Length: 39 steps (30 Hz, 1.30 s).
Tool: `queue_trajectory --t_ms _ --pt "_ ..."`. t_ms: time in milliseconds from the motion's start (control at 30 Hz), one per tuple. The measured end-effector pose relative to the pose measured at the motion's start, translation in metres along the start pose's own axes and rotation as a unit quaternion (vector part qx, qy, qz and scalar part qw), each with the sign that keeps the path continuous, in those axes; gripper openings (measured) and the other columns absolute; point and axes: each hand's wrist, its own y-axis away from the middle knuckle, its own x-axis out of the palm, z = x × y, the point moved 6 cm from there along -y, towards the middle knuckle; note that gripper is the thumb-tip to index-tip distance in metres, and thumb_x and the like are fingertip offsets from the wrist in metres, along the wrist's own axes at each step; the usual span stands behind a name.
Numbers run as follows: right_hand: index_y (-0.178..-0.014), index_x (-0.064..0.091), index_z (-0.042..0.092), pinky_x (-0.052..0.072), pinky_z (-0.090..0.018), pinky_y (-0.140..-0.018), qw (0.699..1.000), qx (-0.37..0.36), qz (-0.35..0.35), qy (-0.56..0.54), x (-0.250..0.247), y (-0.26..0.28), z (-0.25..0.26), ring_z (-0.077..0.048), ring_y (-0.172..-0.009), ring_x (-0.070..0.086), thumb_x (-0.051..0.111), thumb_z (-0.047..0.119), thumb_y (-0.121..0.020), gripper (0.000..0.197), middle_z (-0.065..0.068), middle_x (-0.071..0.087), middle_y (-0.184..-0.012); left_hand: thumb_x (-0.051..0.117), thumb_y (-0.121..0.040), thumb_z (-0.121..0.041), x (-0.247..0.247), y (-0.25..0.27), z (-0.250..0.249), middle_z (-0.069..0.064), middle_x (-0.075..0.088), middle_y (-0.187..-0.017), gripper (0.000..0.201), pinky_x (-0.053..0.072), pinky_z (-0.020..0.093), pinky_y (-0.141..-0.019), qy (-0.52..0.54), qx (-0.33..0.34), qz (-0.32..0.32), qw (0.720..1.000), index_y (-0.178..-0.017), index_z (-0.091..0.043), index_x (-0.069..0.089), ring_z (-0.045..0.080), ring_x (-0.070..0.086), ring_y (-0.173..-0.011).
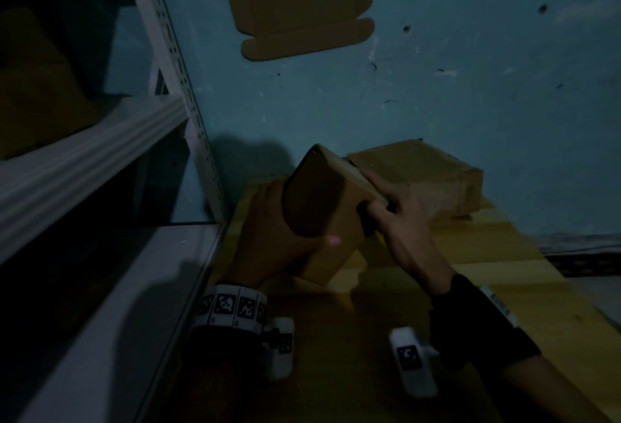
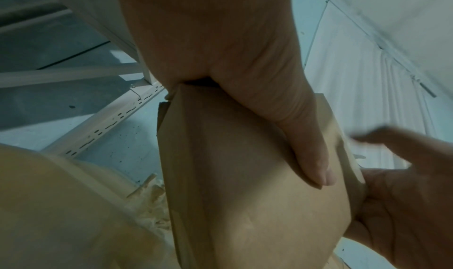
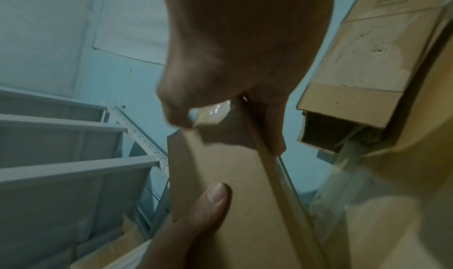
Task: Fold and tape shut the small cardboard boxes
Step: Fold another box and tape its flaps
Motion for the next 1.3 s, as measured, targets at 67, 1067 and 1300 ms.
queue_trajectory --t_ms 67,1067,1300 --pt "-0.152 0.047 0.020 0.059 -0.022 -0.066 1.000 0.001 0.011 0.009 -0.002 -0.001 0.001 -0.004 -0.087 0.074 0.071 0.050 -0.091 0.072 -0.004 0.072 -0.116 0.075 -0.033 -0.080 -0.001 0.000 0.000 -0.006 0.044 -0.137 0.129 0.043 0.041 -0.101 0.014 -0.002 -0.002 1.000 -0.145 -0.029 0.035 0.011 0.042 -0.120" --pt "-0.126 0.068 0.022 0.050 -0.016 -0.054 1.000 -0.003 0.012 -0.024 -0.003 0.001 0.010 -0.007 -0.068 0.071 0.063 0.007 -0.097 0.034 0.006 0.077 -0.079 0.074 -0.034 -0.081 0.001 0.003 -0.001 -0.003 0.047 -0.140 0.128 0.045 0.042 -0.102 0.012 0.004 0.010 1.000 -0.144 -0.027 0.038 0.017 0.048 -0.124" --pt "-0.142 0.057 0.018 0.053 -0.018 -0.054 0.999 0.020 -0.010 -0.034 0.001 0.000 0.002 -0.008 -0.066 0.072 0.062 0.007 -0.096 0.048 0.007 0.077 -0.077 0.087 -0.041 -0.068 0.000 0.003 -0.003 -0.002 0.045 -0.141 0.124 0.042 0.039 -0.102 0.000 0.011 0.000 1.000 -0.146 -0.025 0.037 0.015 0.045 -0.124"
